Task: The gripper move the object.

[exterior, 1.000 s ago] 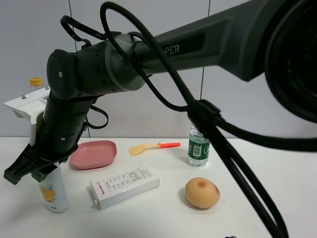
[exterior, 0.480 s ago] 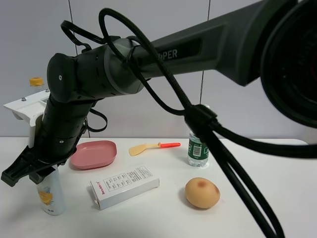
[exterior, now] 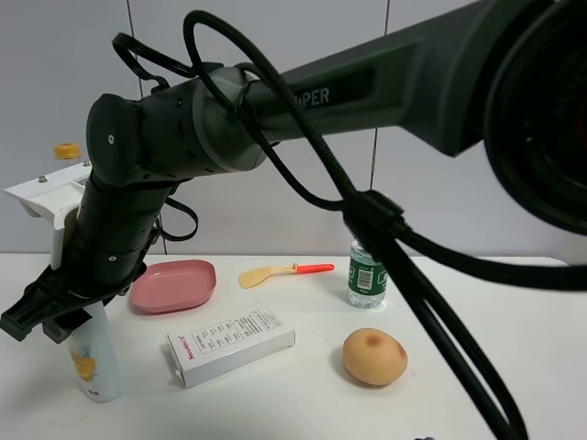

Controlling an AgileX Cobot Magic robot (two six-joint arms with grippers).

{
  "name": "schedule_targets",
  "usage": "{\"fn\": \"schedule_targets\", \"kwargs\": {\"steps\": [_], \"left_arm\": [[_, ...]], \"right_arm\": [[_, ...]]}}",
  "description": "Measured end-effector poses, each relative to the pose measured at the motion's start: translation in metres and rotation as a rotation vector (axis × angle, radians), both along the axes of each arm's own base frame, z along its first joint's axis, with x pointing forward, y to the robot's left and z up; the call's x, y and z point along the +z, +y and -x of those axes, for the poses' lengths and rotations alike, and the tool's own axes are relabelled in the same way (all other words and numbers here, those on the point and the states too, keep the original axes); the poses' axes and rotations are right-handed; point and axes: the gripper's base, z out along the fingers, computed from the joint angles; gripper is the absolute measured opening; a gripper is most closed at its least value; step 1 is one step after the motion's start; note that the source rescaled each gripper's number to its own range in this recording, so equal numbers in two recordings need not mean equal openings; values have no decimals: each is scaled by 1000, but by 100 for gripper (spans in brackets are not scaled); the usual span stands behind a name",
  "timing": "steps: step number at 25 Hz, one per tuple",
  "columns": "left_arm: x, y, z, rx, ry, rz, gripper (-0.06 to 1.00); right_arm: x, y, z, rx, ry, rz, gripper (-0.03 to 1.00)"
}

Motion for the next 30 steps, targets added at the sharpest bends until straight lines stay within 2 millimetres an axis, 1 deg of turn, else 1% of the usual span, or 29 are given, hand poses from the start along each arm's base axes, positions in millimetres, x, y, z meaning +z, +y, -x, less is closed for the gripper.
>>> {"fn": "schedule_targets", "kwargs": {"steps": [4,8,10,12,15,19,22,24,25,27,30], "left_arm": [[0,0,0,0,0,0,100],[0,0,0,0,0,0,100],[0,0,0,0,0,0,100],[0,0,0,0,0,0,100],[0,0,0,0,0,0,100],[0,0,0,0,0,0,100],[0,0,0,0,0,0,100],[0,0,0,0,0,0,100],[0,0,0,0,0,0,100],[0,0,0,0,0,0,100],[0,0,0,0,0,0,100]], "right_arm": [[0,0,0,-3,4,-3,57],[4,0,1,-6,9,-7,66],[13,-1,2,-8,12,-22,67],[31,-4,5,-7,11,-40,68],[70,-12,11,-1,-15,-80,68],[142,-32,23,6,-103,-167,68],[200,-56,36,6,-205,-238,72],[231,-72,44,4,-271,-265,76],[246,-82,49,-1,-299,-269,79],[268,-100,58,-21,-328,-272,81],[296,-126,72,-64,-340,-281,82]]}}
